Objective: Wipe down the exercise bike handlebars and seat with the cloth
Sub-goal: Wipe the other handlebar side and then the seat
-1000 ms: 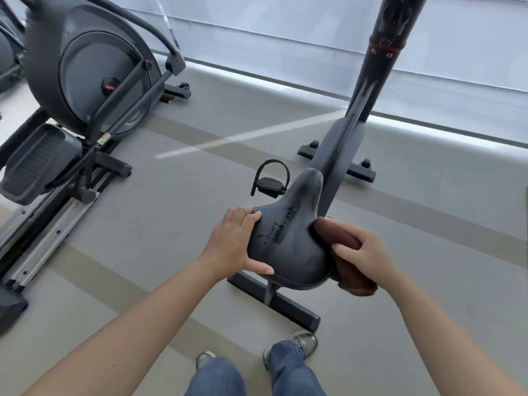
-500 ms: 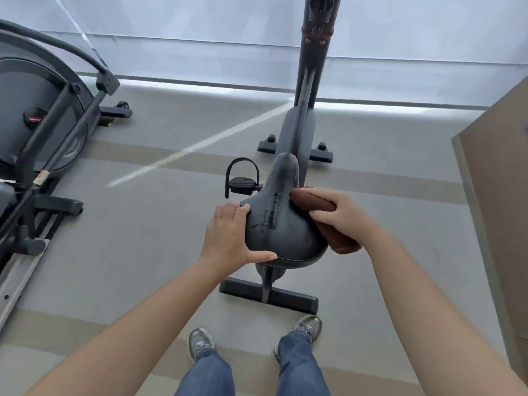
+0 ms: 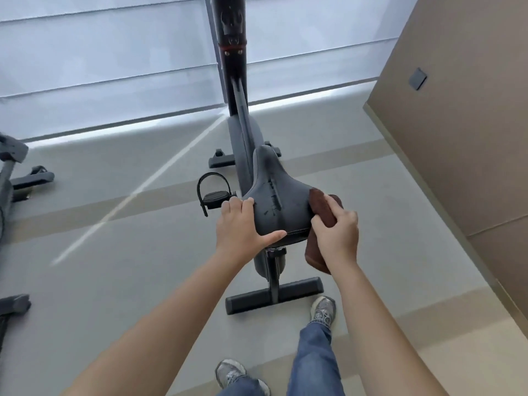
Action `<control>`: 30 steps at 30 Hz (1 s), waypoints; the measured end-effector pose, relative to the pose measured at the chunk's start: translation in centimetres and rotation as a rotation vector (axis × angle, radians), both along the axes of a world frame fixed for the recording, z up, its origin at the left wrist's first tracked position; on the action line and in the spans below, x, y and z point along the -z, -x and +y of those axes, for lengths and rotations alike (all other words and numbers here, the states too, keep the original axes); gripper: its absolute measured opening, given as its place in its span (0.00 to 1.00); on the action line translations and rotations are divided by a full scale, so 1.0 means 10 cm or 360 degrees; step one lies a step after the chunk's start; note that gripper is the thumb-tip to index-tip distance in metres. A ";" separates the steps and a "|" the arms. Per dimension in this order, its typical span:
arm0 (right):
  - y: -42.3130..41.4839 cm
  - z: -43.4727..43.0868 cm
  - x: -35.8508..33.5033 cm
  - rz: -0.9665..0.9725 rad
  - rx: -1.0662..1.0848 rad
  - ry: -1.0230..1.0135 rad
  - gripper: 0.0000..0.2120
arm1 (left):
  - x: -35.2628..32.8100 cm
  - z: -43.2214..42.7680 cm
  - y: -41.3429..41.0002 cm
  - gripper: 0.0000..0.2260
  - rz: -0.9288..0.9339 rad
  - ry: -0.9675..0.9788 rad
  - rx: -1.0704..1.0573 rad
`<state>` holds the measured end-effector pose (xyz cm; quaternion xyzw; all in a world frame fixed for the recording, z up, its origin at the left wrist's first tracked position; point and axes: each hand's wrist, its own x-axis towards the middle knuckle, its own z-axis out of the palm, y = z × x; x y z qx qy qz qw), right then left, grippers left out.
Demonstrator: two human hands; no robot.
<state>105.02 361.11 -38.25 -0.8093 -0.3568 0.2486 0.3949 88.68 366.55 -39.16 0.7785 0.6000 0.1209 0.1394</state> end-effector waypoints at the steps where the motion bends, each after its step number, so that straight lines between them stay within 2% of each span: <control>1: 0.06 -0.05 -0.01 0.0005 0.0029 0.0012 0.23 | -0.01 0.01 0.01 0.40 0.0017 0.0008 0.0027; 6: 0.05 -0.17 -0.19 0.0094 -0.0120 0.0084 0.23 | -0.03 0.10 0.08 0.39 0.0040 0.0087 0.0165; 9: -0.03 -0.02 -0.32 -0.0060 -0.0230 0.0030 0.23 | -0.05 0.19 0.16 0.38 -0.0019 0.0150 0.0246; 13: 0.09 0.64 -0.37 -0.0268 -0.0456 -0.0128 0.23 | -0.04 0.30 0.30 0.39 -0.0093 0.0202 0.0387; 15: 0.22 1.01 -0.34 -0.0446 -0.0692 -0.0021 0.23 | -0.03 0.34 0.38 0.39 -0.0135 0.0236 0.0446; 18: 0.36 1.30 -0.24 -0.0819 -0.0936 0.0326 0.24 | -0.04 0.41 0.48 0.38 -0.0210 0.0254 0.0568; 21: 0.35 1.05 -0.21 -0.0919 -0.0973 0.0317 0.22 | -0.08 0.54 0.53 0.35 -0.0189 0.0316 0.0702; 25: 0.24 0.48 -0.24 -0.0850 -0.0962 0.0140 0.21 | -0.12 0.71 0.54 0.35 -0.0136 0.0400 0.0858; 30: 0.22 0.93 -0.18 -0.0918 -0.0860 0.0223 0.21 | -0.18 0.97 0.51 0.39 -0.0168 0.0463 0.0810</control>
